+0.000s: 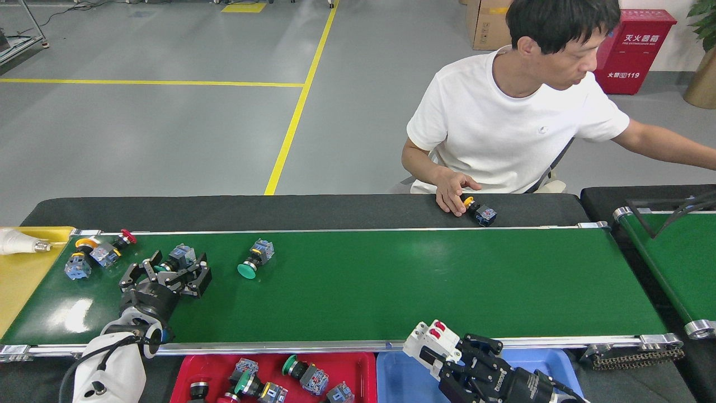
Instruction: Pick switch part from conveyor to tray
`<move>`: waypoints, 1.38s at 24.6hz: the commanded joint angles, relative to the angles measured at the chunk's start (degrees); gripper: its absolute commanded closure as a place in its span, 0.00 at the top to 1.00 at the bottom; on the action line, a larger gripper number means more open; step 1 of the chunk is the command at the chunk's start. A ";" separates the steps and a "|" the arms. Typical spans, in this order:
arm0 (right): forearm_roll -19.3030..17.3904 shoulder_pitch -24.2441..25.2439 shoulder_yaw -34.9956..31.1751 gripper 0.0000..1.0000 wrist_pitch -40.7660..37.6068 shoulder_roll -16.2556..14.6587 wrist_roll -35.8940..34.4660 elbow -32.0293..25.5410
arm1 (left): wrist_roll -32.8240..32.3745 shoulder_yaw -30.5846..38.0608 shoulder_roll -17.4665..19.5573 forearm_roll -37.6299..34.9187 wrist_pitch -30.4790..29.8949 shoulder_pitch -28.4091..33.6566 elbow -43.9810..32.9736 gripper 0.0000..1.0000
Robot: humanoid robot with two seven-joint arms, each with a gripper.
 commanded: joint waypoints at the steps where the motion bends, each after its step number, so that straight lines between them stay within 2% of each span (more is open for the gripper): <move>1: -1.04 1.38 -3.57 0.20 -0.94 -1.06 0.38 -0.89 | 2.07 -1.74 1.83 0.39 -1.59 -1.94 1.66 0.04; 6: -3.06 7.98 -13.68 0.22 -0.94 -2.38 2.93 -0.89 | 4.09 -1.91 2.45 0.92 -2.12 -1.50 1.22 0.03; 8: -3.23 10.00 -15.70 0.23 -0.94 -2.47 3.02 -1.24 | 4.09 -1.74 2.36 2.68 -2.56 -0.36 -1.85 0.03; 9: -3.23 10.61 -16.22 0.28 -0.94 -2.38 3.10 -1.33 | 3.91 -1.74 2.53 3.91 -3.35 1.84 -5.28 0.03; 10: -3.23 10.96 -16.75 0.45 -0.94 -2.20 3.19 -1.42 | 3.65 -1.56 2.71 4.87 -3.70 4.91 -9.93 0.03; 12: -3.23 11.23 -18.68 1.00 -0.94 -1.94 3.28 -2.56 | 3.30 0.11 3.76 6.54 -3.96 12.04 -20.66 0.03; 15: -4.73 11.40 -20.97 0.99 -0.94 -0.45 3.19 -4.32 | 2.42 3.10 3.94 9.35 -5.28 27.31 -39.28 0.03; 18: -6.05 11.32 -22.20 0.99 -0.94 0.61 3.37 -4.84 | 2.68 3.62 3.59 9.44 -5.63 39.02 -53.36 0.05; 21: -6.22 10.70 -25.45 0.99 -0.94 2.63 3.28 -4.76 | 3.65 1.95 3.32 7.95 -5.72 47.28 -60.56 0.07; 23: -6.13 9.29 -27.21 0.99 -0.94 4.04 3.81 -4.84 | 5.93 -2.09 3.50 3.29 -5.72 49.48 -62.50 0.11; 25: -6.13 7.80 -27.74 0.99 -0.94 3.51 5.39 -5.02 | 8.57 -4.81 3.15 -1.54 -5.55 50.09 -62.67 0.22; 26: -6.05 7.27 -27.74 0.99 -0.94 2.72 6.62 -5.20 | 9.01 -5.60 2.89 -3.21 -5.46 50.27 -62.32 0.35; 28: -5.78 4.90 -27.74 0.99 -0.58 1.05 8.20 -5.11 | 9.10 -5.69 0.51 -3.83 -5.46 50.53 -62.06 0.67; 29: -5.43 3.32 -27.74 0.99 4.87 0.87 8.29 -4.93 | 9.10 -5.60 -0.54 -3.83 -5.55 50.62 -62.15 0.87; 30: -5.26 1.74 -27.65 0.99 9.69 0.78 8.29 -4.93 | 9.18 -5.60 -0.63 -3.74 -5.63 50.79 -62.15 1.00; 34: -0.51 -1.96 -27.30 0.98 21.83 1.49 8.02 -4.67 | 9.01 -4.99 -1.33 -3.30 -5.63 50.88 -62.23 1.00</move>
